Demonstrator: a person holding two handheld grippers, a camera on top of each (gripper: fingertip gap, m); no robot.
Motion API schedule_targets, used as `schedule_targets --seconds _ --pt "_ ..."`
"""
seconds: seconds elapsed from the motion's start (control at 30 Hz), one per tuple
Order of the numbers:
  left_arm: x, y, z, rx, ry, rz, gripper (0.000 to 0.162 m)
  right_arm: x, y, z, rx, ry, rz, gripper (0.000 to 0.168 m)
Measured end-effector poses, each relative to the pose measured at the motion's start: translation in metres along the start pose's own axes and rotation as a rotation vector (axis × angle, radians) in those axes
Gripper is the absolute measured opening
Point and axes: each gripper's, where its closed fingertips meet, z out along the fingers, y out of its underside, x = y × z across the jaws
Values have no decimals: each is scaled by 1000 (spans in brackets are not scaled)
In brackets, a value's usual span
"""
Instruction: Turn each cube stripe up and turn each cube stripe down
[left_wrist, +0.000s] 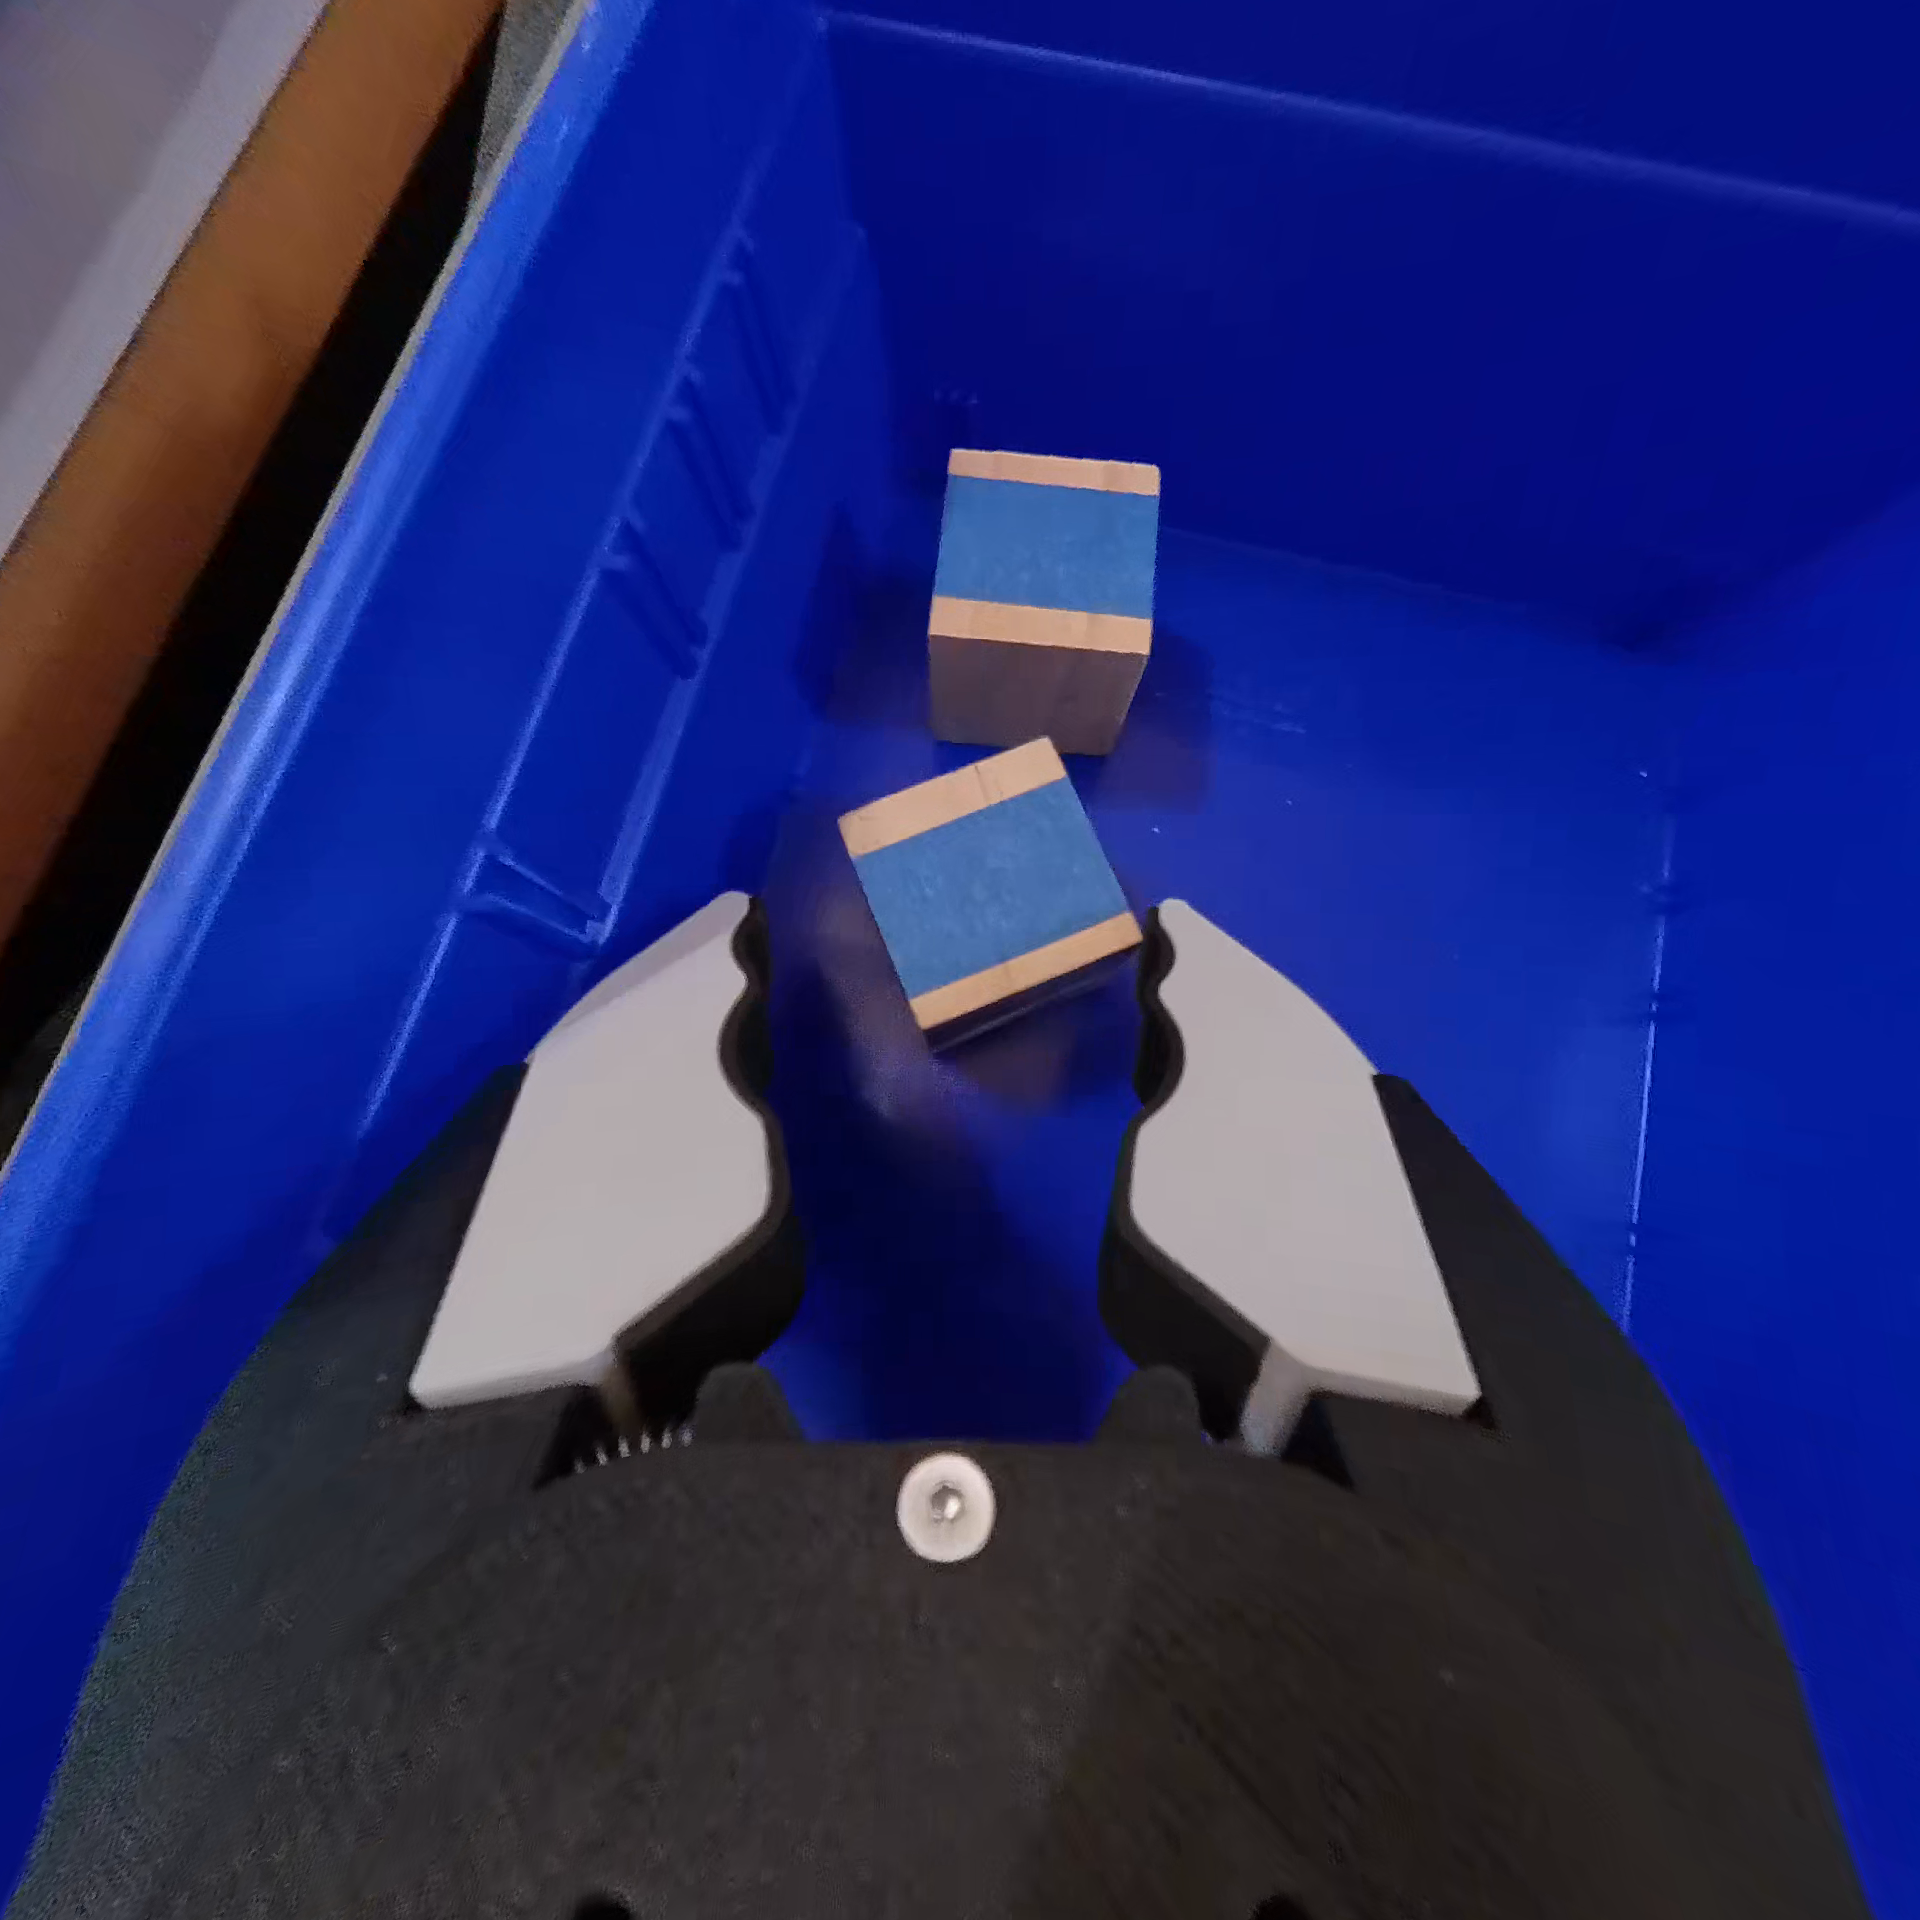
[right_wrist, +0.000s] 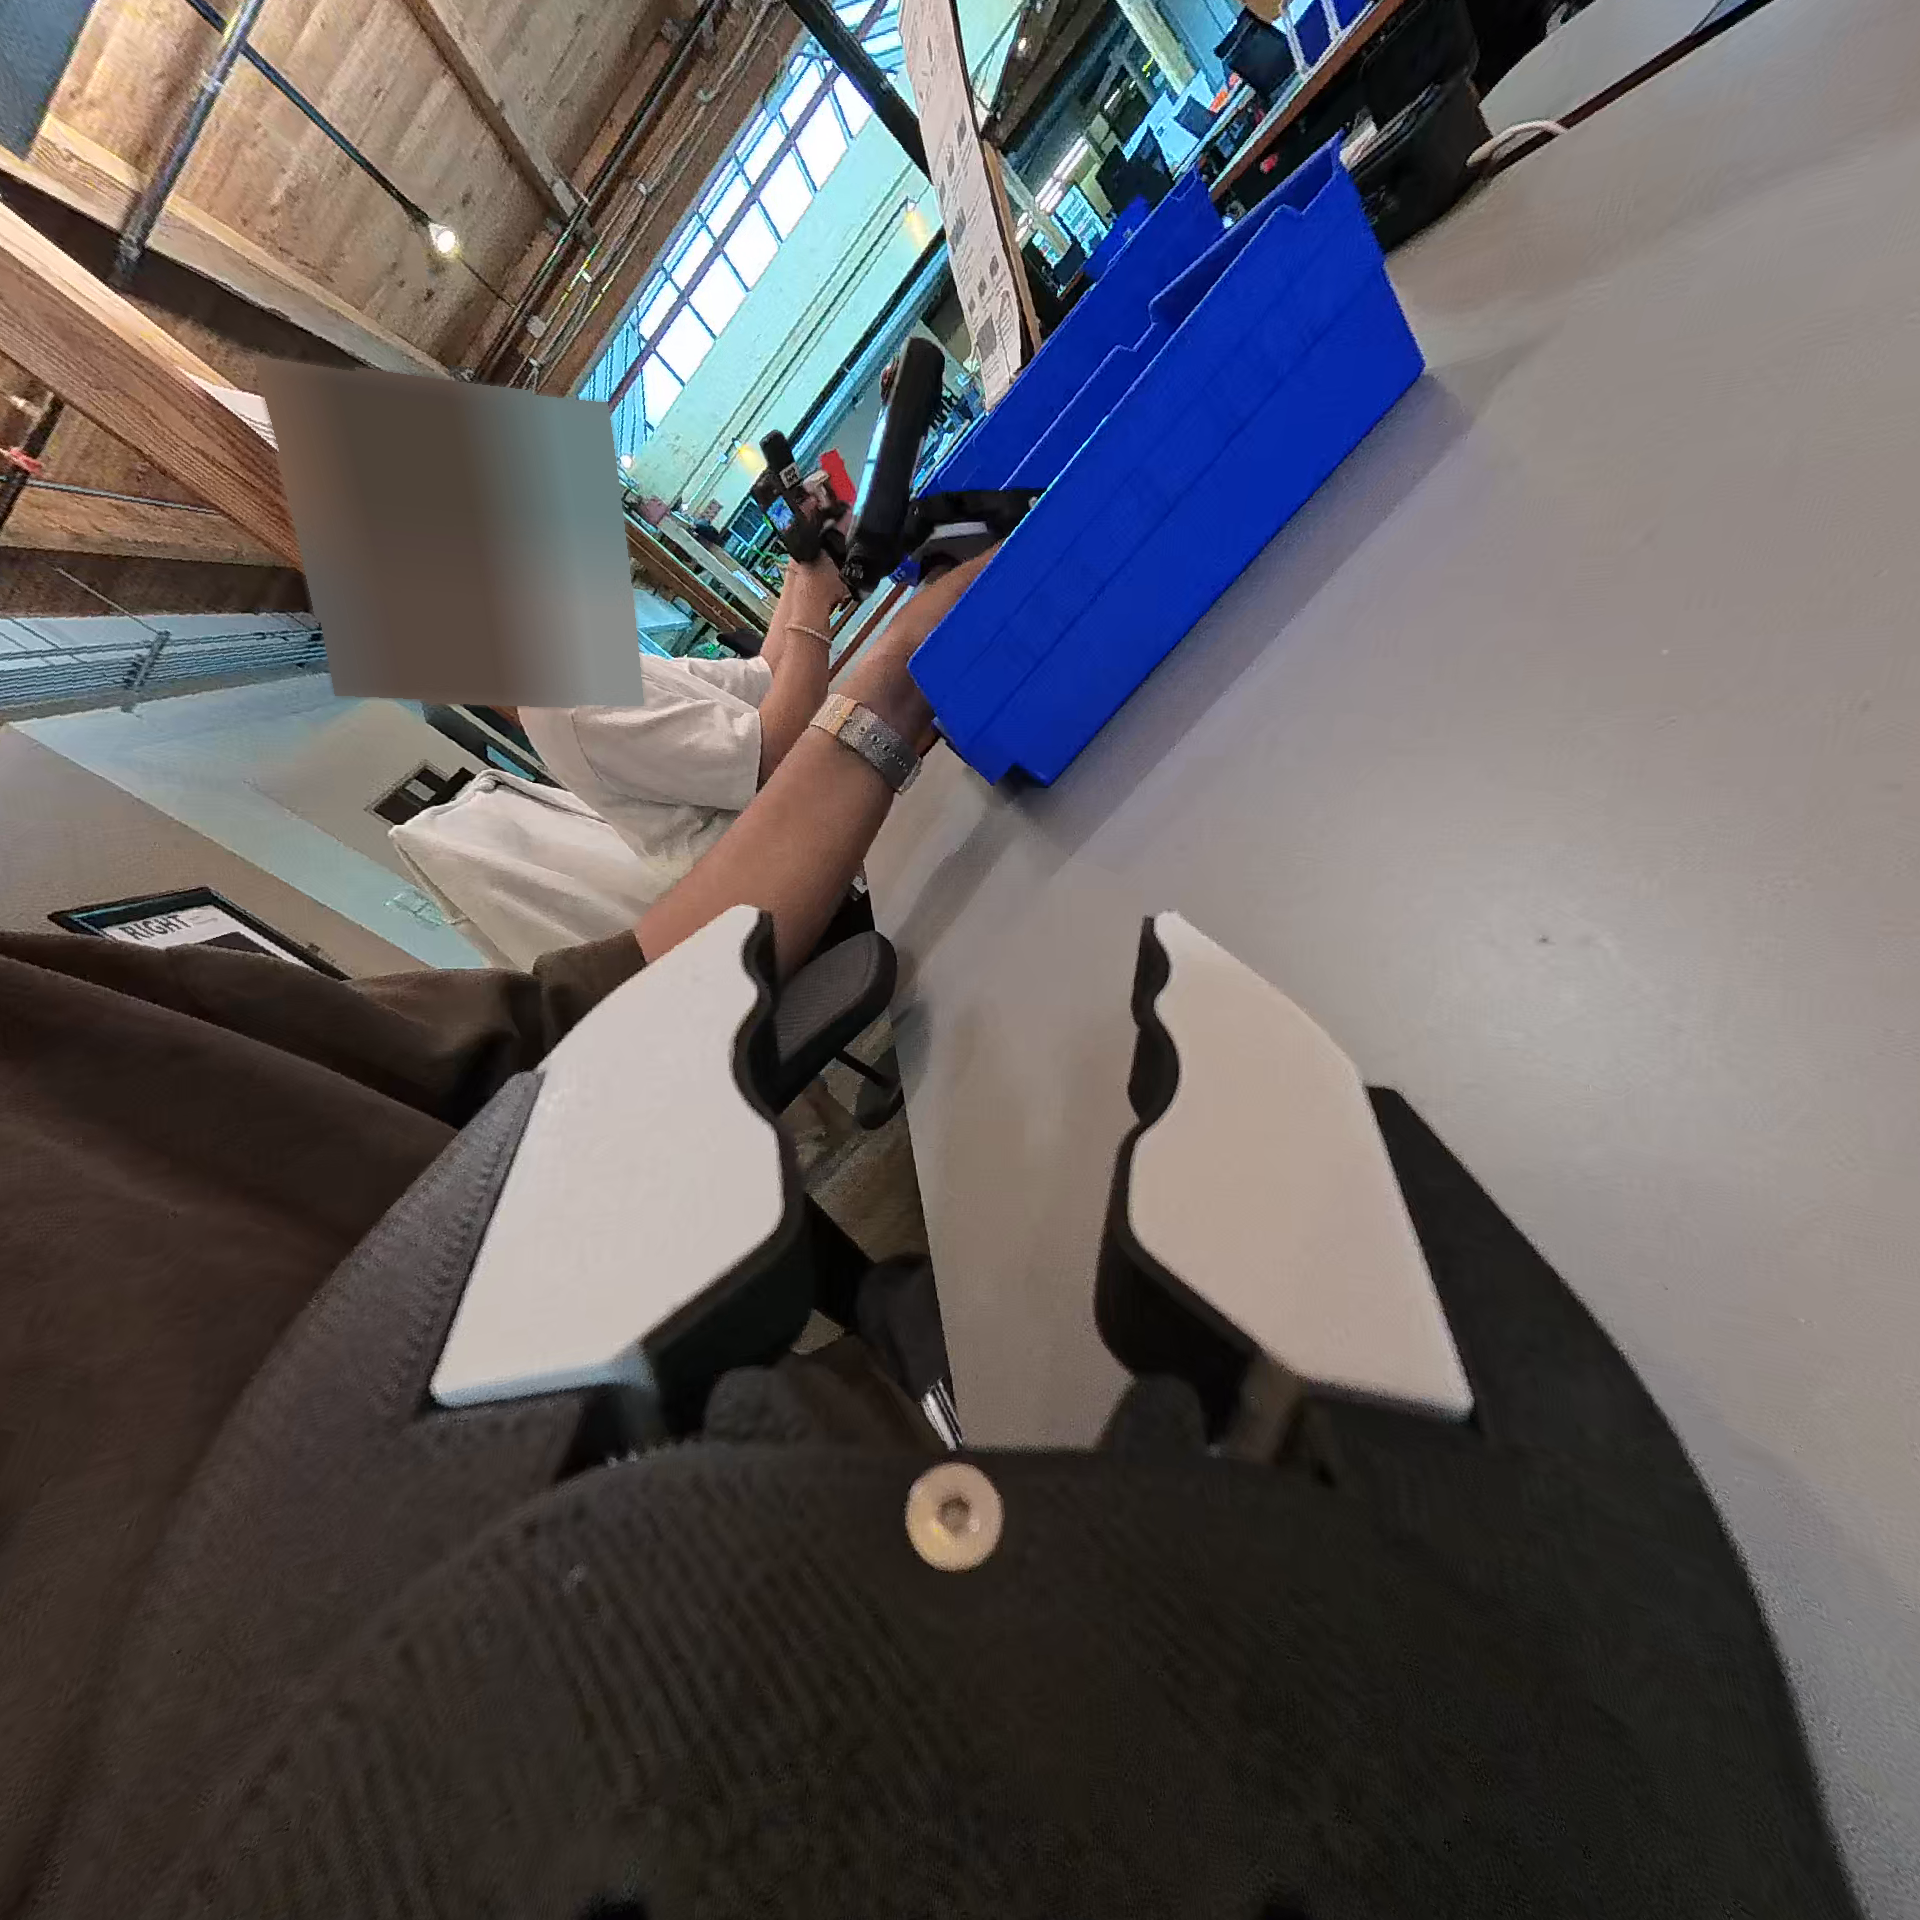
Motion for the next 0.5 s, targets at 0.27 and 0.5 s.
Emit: schedule_targets --seconds 0.27,0.5 --pt "11 -3 7 6 97 -89 50 3 1 1 -4 5 8 66" --pt "44 -67 -53 301 394 -249 46 8 -2 -1 -5 17 9 66"
